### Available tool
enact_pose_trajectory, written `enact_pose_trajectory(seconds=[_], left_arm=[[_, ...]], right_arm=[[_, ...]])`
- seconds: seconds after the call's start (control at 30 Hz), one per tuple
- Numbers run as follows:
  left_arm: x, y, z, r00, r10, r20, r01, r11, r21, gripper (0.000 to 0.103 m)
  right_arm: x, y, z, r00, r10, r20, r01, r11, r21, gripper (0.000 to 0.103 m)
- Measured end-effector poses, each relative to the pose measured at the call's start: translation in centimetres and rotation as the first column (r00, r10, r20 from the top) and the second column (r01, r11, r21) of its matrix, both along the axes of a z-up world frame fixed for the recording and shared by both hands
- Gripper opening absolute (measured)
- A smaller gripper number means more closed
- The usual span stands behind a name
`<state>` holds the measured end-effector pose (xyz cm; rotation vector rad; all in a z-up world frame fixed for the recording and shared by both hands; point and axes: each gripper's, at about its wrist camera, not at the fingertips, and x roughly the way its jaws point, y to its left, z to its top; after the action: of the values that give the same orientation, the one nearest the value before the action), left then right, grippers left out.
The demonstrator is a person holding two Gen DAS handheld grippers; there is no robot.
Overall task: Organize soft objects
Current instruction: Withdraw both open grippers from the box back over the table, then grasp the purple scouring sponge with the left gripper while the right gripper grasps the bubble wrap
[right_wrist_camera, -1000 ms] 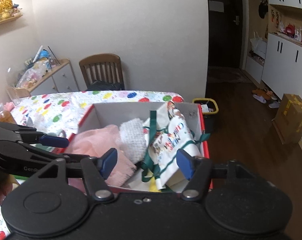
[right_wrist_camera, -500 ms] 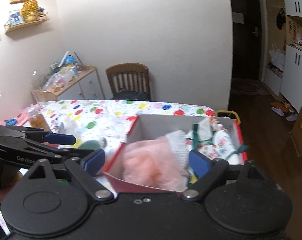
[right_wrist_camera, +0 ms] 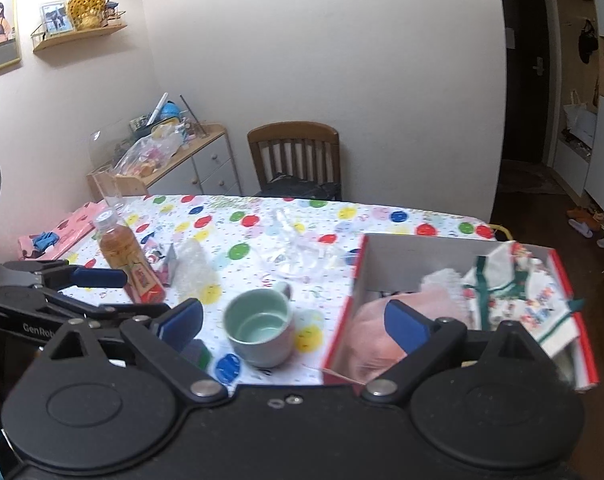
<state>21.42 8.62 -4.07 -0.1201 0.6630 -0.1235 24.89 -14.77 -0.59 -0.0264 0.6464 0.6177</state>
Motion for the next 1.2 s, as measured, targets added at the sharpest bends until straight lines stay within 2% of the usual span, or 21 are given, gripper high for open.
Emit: enact_pose_trajectory(seconds=[0.2, 0.5, 0.73, 0.87, 1.07, 1.2], left_arm=[[-0.8, 3.5, -2.3, 1.000, 0.012, -0.025, -0.011, 0.999, 0.032, 0.102], [-0.7, 7.8, -6.4, 0.992, -0.095, -0.083, 0.094, 0.995, -0.024, 0.102], [0.0, 10.5, -8.3, 0.979, -0.181, -0.095, 0.181, 0.983, -0.011, 0.102], [0.3, 11.4, -9.3, 0.959, -0.261, -0.107, 0.262, 0.965, -0.011, 0.102], [0.7, 11.3, -11.3, 0.920, -0.369, -0.134, 0.377, 0.925, 0.039, 0.101], [1.5, 11.7, -12.2, 0.901, -0.409, -0.141, 0.419, 0.907, 0.042, 0.102]], right_arm=[[0.4, 4.5, -0.6, 1.000, 0.008, -0.017, -0.008, 1.000, -0.013, 0.097], [1.8, 11.3, -1.4, 0.998, 0.053, -0.037, -0.055, 0.996, -0.072, 0.097], [3.3, 15.5, -2.7, 0.993, 0.073, -0.090, -0.082, 0.992, -0.098, 0.095], [4.3, 17.8, -3.5, 0.990, 0.086, -0.113, -0.100, 0.987, -0.124, 0.095], [5.9, 21.0, -5.1, 0.980, 0.122, -0.159, -0.148, 0.976, -0.160, 0.093], [6.8, 22.7, -6.3, 0.973, 0.135, -0.187, -0.170, 0.968, -0.187, 0.093]])
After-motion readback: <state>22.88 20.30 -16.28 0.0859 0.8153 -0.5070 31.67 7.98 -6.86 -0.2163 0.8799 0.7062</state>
